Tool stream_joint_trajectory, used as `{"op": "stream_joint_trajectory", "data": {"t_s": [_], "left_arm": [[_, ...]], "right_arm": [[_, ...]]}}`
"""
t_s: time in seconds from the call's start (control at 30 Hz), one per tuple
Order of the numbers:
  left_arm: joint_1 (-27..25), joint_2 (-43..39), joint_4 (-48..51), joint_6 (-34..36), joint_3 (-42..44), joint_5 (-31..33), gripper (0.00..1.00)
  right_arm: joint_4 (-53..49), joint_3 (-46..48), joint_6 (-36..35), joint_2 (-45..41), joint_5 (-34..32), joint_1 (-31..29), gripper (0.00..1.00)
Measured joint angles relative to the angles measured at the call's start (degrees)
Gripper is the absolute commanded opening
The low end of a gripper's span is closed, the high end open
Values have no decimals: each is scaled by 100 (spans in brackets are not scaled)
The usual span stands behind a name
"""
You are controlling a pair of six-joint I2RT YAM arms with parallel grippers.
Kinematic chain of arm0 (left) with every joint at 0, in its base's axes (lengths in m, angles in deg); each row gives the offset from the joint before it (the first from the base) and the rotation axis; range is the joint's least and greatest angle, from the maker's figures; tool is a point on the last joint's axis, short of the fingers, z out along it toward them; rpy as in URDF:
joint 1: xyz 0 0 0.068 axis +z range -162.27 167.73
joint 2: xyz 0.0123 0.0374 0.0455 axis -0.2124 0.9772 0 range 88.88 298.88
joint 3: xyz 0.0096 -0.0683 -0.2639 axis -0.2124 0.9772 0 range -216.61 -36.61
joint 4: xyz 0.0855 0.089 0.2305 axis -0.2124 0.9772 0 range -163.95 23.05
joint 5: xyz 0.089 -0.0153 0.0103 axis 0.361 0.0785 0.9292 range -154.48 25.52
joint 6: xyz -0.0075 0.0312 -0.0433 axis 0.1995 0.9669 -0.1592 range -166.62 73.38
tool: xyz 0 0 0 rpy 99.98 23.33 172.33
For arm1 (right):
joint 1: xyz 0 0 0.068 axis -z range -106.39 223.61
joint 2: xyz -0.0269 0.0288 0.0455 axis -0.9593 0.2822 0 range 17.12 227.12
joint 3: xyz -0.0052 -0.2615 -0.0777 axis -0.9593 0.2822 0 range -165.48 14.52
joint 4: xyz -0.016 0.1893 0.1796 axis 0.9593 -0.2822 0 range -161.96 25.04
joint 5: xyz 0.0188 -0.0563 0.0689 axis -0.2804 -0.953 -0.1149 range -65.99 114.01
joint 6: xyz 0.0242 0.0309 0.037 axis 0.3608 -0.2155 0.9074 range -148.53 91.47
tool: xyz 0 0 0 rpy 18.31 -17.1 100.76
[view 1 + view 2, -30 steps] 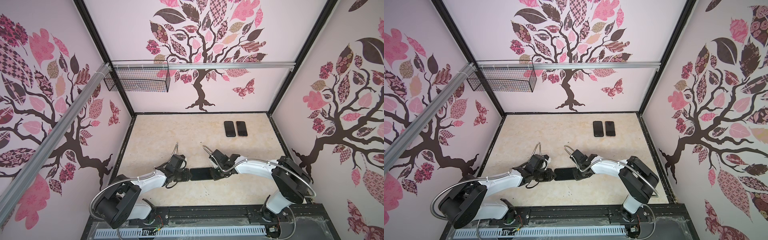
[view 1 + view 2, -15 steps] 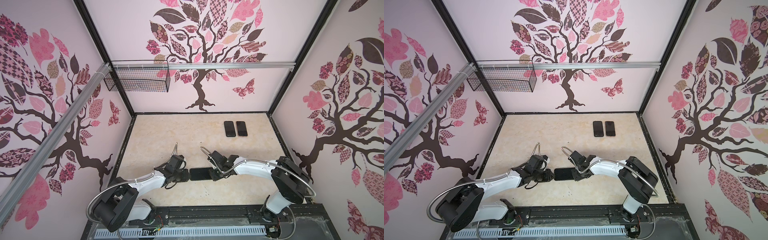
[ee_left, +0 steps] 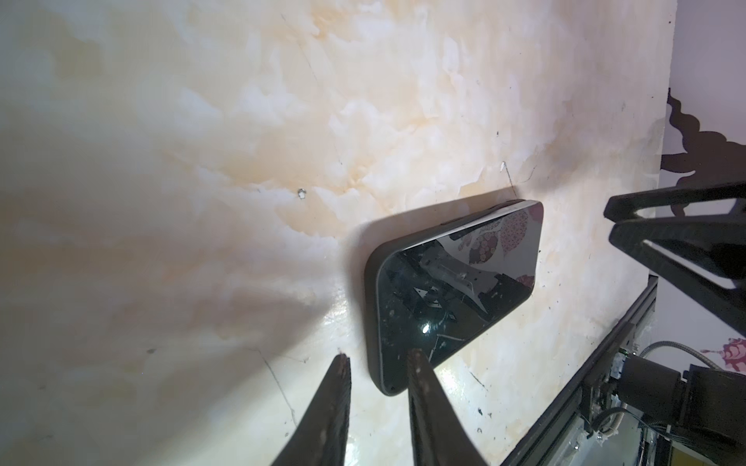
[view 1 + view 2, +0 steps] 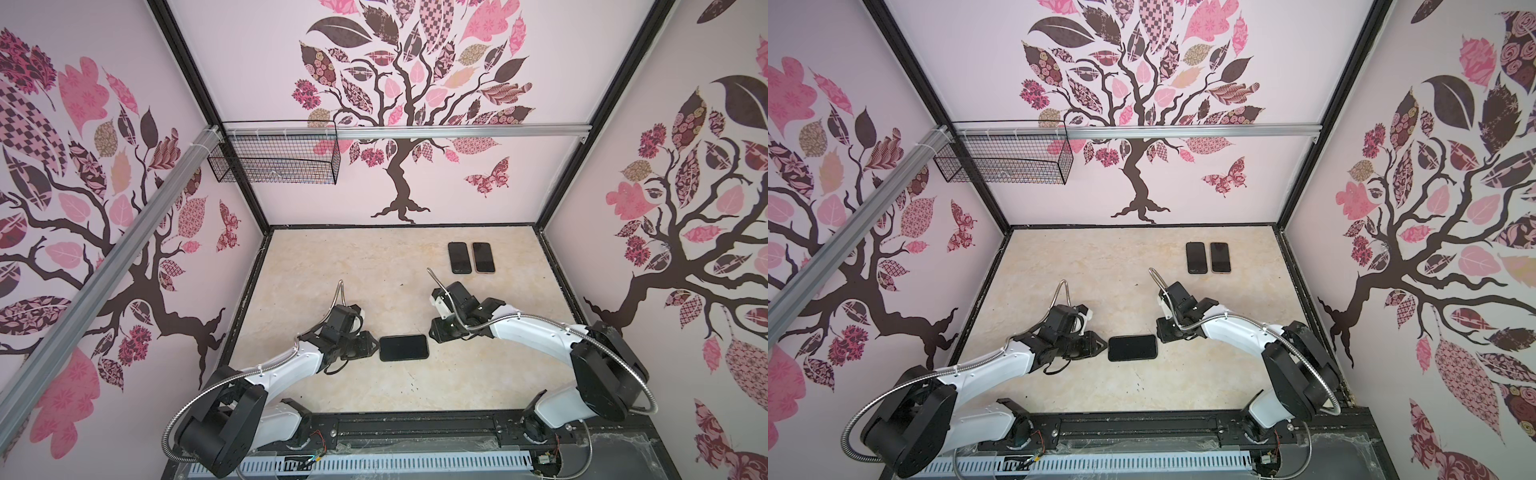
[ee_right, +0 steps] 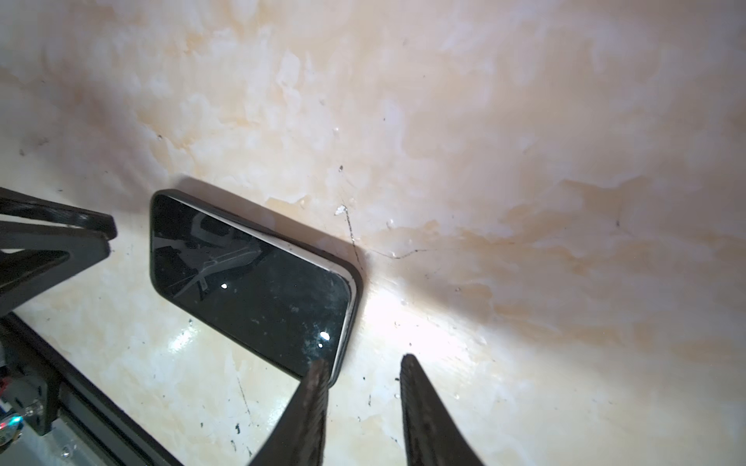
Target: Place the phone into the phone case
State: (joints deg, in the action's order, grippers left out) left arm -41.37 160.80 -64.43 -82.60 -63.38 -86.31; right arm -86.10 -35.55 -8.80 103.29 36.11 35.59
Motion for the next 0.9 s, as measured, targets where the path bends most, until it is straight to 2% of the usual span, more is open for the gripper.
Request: {"op": "stream_joint_trajectory", "data": {"t_s": [0.3,0.9], "left_arm": [[24,481,-26,52,-13,-103,27],[31,833,-260,116,-173,-273,21]], "right_arm": [[391,17,-111,243,595,151,28],[590,9,-293,820,643,173,22]]}}
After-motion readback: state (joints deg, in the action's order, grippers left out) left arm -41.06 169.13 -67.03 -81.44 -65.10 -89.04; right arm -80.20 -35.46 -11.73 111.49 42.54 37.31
